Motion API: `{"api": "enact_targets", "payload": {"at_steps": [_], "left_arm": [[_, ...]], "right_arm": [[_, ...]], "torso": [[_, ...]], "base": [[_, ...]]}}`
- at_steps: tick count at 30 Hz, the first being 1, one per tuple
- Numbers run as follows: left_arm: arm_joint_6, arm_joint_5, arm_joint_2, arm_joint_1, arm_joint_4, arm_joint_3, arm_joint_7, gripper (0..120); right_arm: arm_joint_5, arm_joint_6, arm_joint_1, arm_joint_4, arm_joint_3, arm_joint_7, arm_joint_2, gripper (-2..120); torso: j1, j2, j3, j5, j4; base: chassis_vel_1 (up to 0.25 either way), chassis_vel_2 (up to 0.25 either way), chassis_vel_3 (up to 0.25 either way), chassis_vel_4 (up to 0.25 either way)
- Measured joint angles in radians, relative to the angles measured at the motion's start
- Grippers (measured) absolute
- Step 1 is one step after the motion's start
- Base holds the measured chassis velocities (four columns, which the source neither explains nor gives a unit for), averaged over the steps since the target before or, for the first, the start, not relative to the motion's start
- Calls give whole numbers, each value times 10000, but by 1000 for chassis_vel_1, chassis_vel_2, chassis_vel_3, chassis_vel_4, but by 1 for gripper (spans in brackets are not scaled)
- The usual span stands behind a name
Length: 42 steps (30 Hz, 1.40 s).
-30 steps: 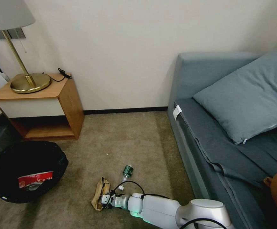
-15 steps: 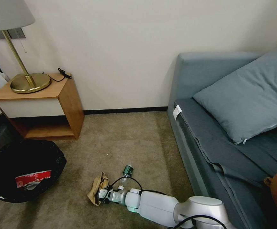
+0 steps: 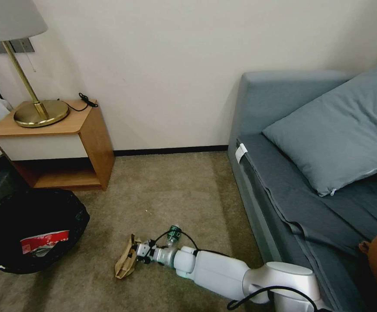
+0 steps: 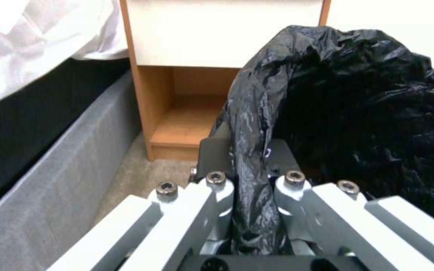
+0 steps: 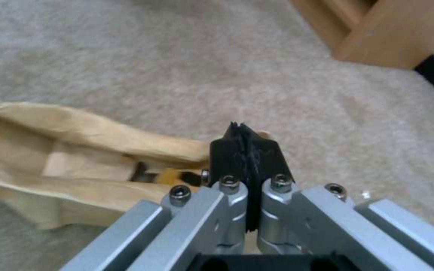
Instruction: Pick up the trash bin, then pick up the garbage on the floor and place it into the trash bin.
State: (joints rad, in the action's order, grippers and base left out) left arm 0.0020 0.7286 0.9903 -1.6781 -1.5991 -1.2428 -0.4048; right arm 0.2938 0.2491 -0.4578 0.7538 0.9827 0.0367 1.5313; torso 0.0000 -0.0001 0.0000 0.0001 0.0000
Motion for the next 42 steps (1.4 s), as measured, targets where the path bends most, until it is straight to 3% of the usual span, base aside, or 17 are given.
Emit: {"api": "enact_targets", "payload": {"at_steps": [5,7,8,11,12,17,20,22,25,32,37,42], "left_arm": [[10,81,-144,18,80,-76,0,4],[100,192,-209,31,40,-125,58,4],[100,192,-209,31,40,-125,58,4],[283,218,-176,215,-94,-45,276,4],[283,218,-176,215,-94,-45,276,4],[1121,423,-37,458,-759,152,1143,4],[1326,495,-22,473,-978,153,1413,4],[1716,614,-28,476,-1393,118,1920,4],[1918,623,-111,468,-1496,45,2194,4],[2005,617,-254,475,-1273,-18,2362,4],[1978,616,-202,425,-1227,-37,2307,4],[1972,587,-197,675,-1168,178,2282,4]], "right_arm": [[-358,192,-4,-55,-15,165,0,0],[-1515,424,-99,-254,-139,159,85,0],[-1515,424,-99,-254,-139,159,85,0],[-3498,656,-215,-593,-498,-102,173,1],[-3498,656,-215,-593,-498,-102,173,1],[-5592,852,-267,-824,-770,-243,174,22],[-6173,914,-286,-831,-886,-322,191,27],[-7153,976,-305,-775,-1111,-517,279,41],[-7935,1042,-322,-713,-1320,-581,424,50],[-8655,1001,-391,-706,-1382,-627,705,72],[-8845,922,-463,-753,-1305,-673,765,95],[-9380,970,-332,-717,-1443,-679,765,100]], "torso": [[0,1,0,-1,0],[1,0,0,1,0],[1,0,0,1,0],[0,0,0,0,0],[0,0,0,0,0],[0,0,0,-1,-3],[1,0,0,-1,-3],[1,1,0,-1,-2],[0,0,0,0,-2],[0,2,0,-1,1],[0,2,0,-2,1],[0,2,0,-4,0]], "base": [[0,0,0,0],[0,0,0,0],[0,0,0,0],[0,0,0,0],[0,0,0,0],[0,0,0,0],[0,0,0,0],[0,0,0,0],[0,0,0,0],[0,0,0,0],[0,0,0,0],[0,0,0,0]]}}
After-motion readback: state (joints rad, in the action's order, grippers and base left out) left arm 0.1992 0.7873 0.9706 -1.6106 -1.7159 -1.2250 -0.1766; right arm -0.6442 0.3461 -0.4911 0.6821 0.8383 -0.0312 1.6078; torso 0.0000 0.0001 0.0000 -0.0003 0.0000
